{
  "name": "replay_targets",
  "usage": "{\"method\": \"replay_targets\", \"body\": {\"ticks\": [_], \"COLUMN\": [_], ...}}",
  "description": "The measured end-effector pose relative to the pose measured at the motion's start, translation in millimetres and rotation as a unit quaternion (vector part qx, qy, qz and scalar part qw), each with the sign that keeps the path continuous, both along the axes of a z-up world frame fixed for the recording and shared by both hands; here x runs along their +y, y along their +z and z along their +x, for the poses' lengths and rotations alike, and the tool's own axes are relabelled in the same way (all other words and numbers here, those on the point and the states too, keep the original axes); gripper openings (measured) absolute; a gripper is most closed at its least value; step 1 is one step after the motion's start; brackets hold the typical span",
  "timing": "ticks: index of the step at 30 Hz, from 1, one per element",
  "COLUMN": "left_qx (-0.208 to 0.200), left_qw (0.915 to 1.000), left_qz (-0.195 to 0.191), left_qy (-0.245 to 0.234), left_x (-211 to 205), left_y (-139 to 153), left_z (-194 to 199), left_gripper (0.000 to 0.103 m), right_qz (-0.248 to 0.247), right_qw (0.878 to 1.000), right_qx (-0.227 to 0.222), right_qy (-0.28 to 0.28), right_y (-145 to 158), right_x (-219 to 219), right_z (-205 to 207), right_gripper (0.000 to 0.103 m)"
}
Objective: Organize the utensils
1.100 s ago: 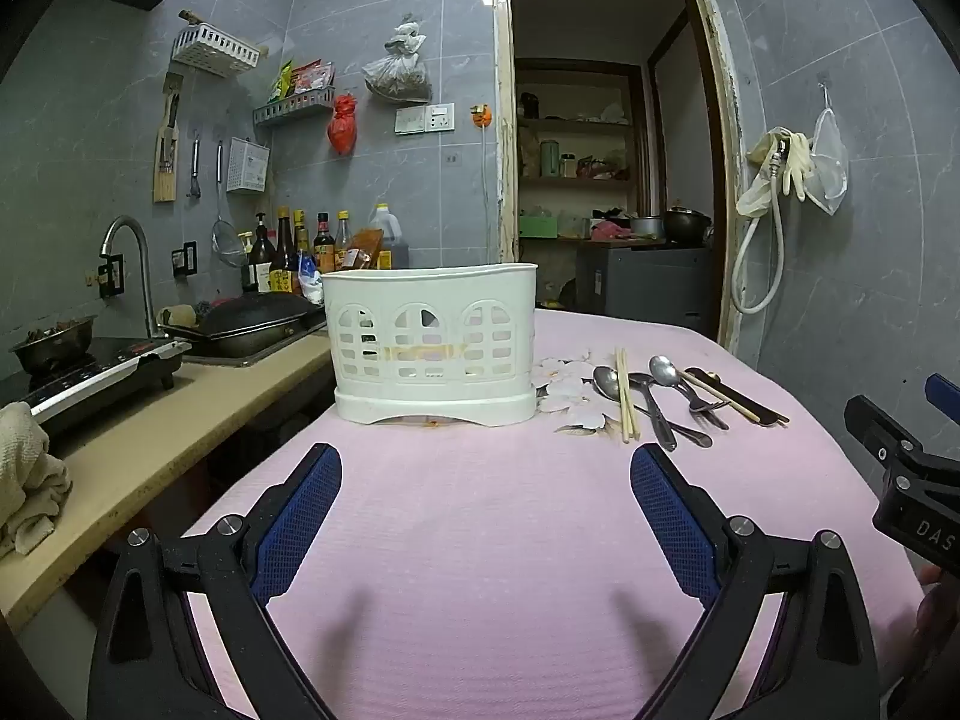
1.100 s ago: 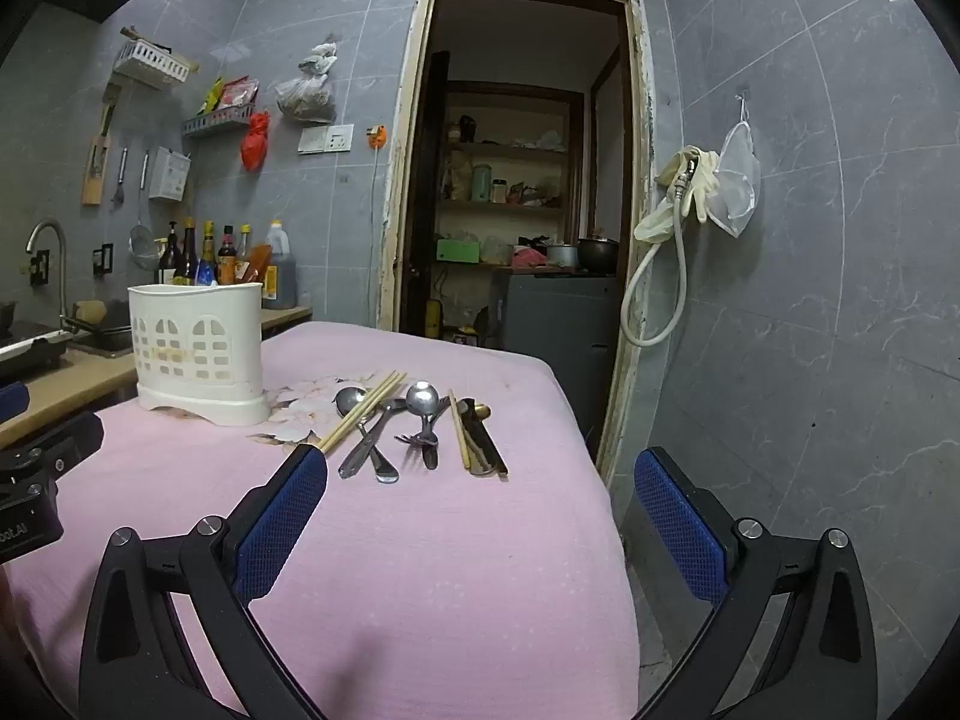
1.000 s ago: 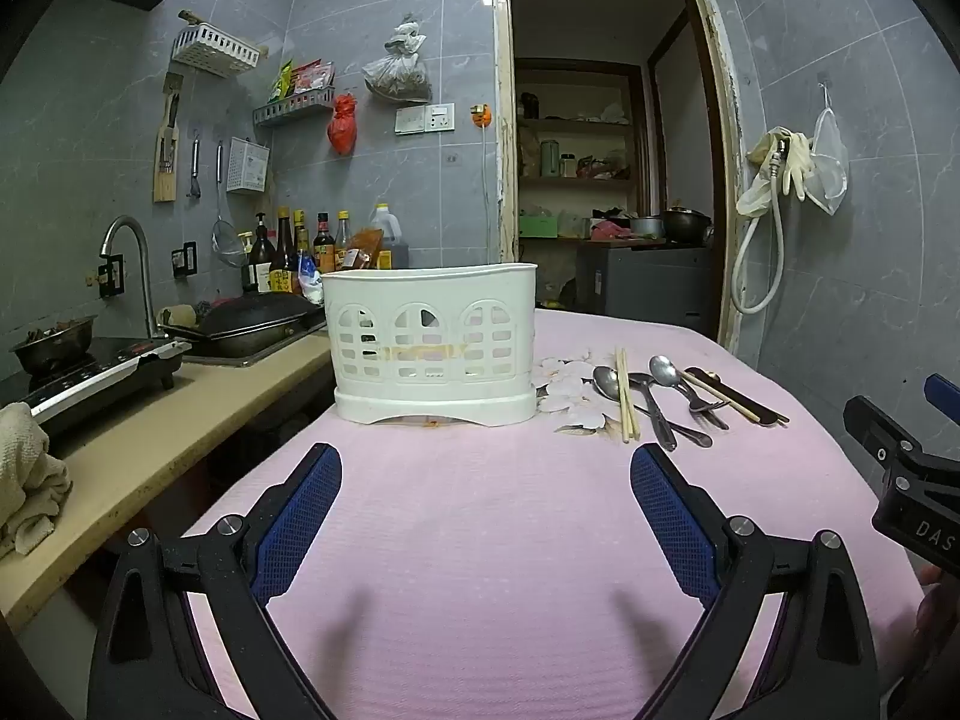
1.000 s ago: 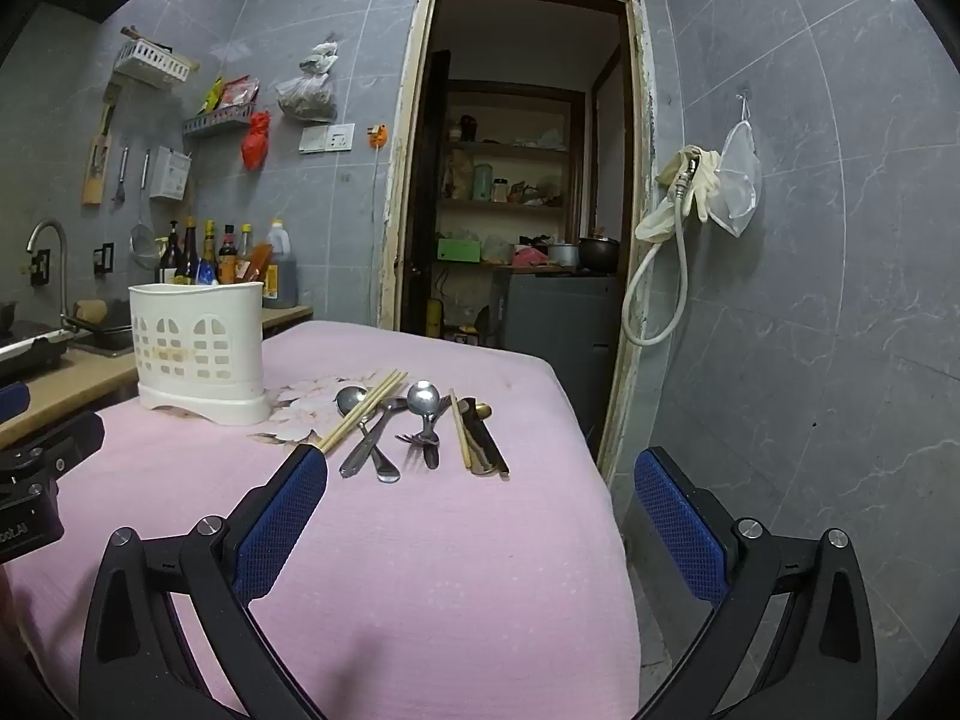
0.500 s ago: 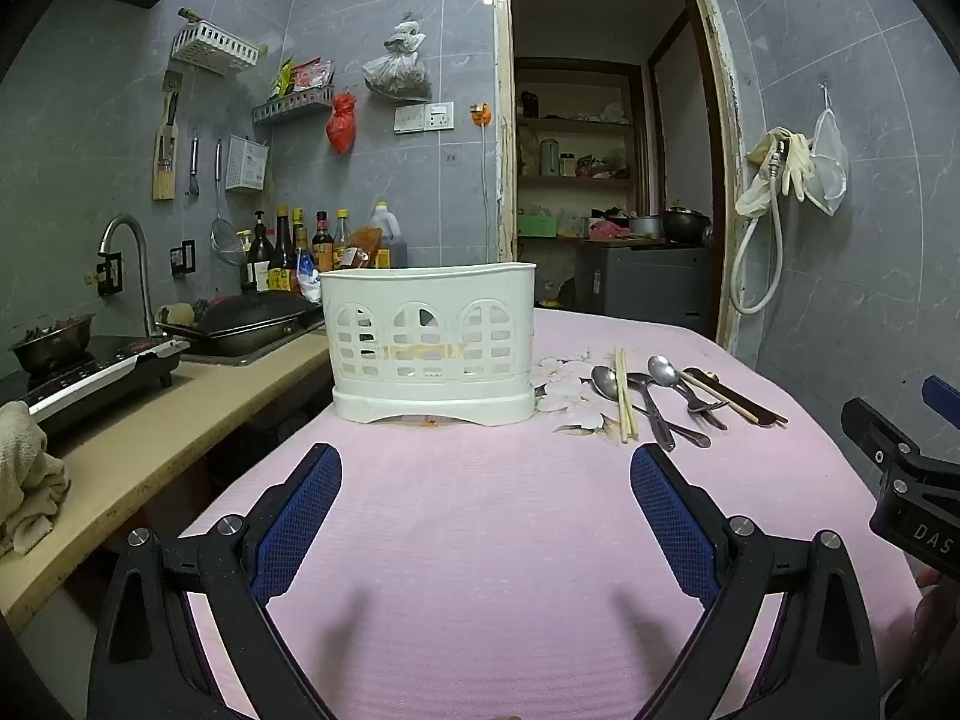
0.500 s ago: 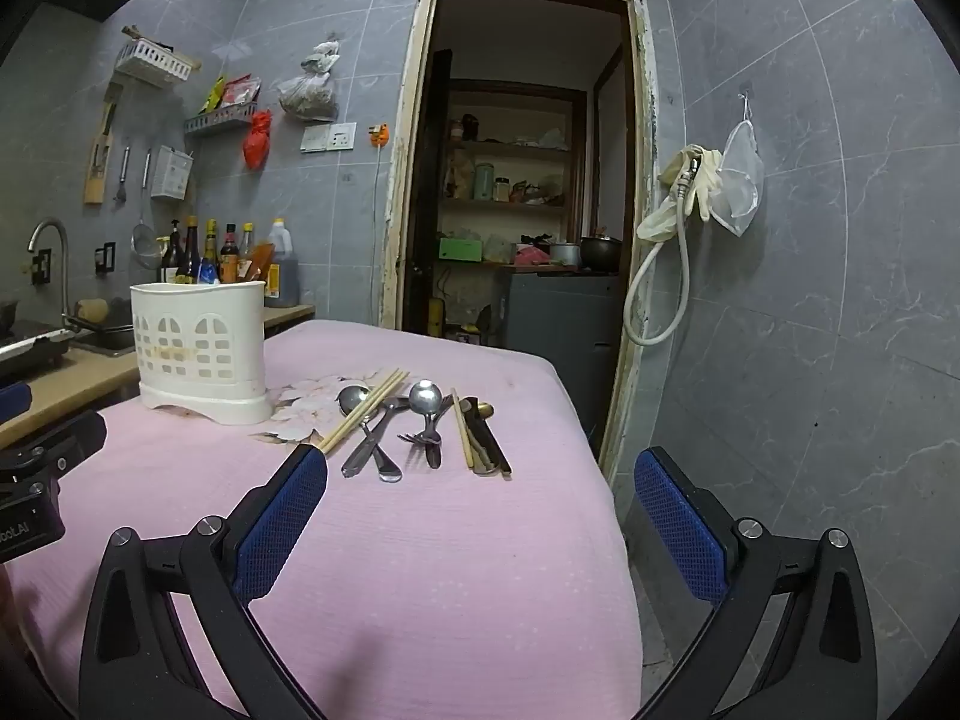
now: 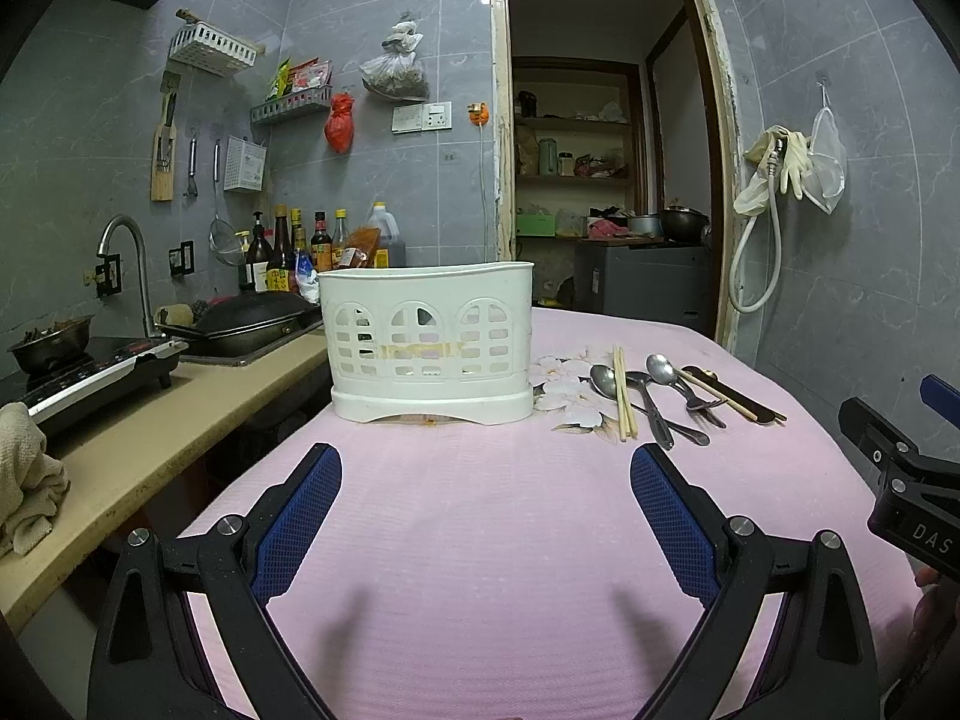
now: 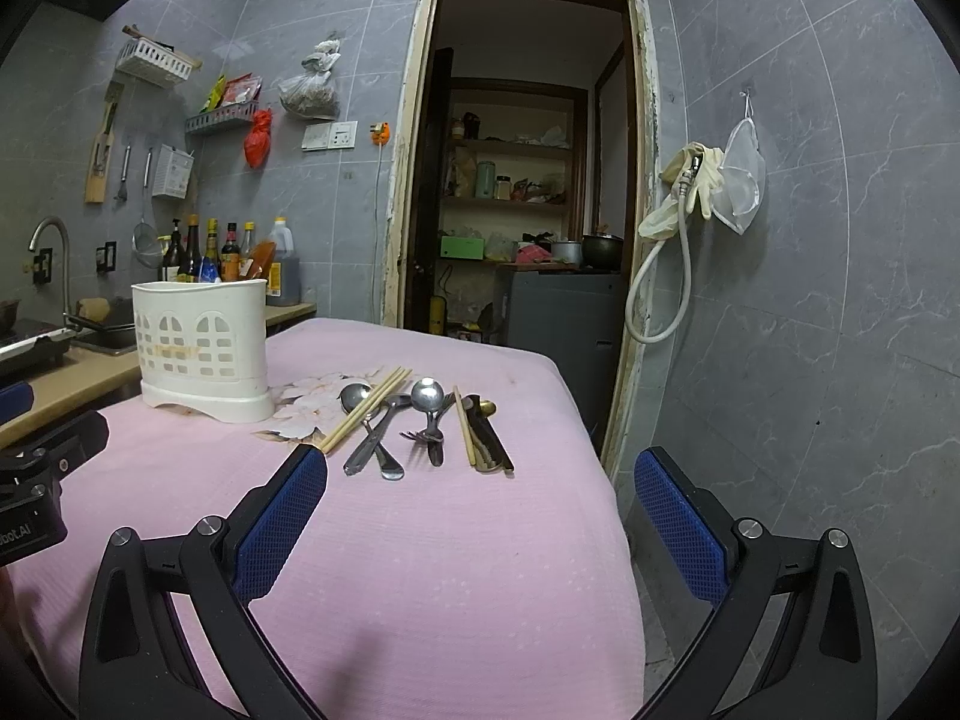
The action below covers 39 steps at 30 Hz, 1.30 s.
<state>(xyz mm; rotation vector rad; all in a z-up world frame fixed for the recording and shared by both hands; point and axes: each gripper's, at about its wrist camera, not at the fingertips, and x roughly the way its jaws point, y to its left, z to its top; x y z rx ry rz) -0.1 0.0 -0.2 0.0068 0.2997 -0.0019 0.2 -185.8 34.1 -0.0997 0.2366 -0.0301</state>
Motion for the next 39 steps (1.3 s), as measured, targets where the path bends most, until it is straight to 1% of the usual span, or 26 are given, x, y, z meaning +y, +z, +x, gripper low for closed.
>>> {"method": "replay_targets", "body": {"ticks": [39], "left_qx": [0.001], "left_qw": [1.0000], "left_qz": [0.001], "left_qy": [0.000], "left_x": [-0.2], "left_y": [0.1], "left_z": [0.1], "left_gripper": [0.095], "right_qz": [0.001], "right_qw": [1.000], "right_qx": [0.003], "right_qy": [0.001], "right_y": [-3.1], "right_x": [2.3], "right_z": [1.3], "right_gripper": [0.103]}}
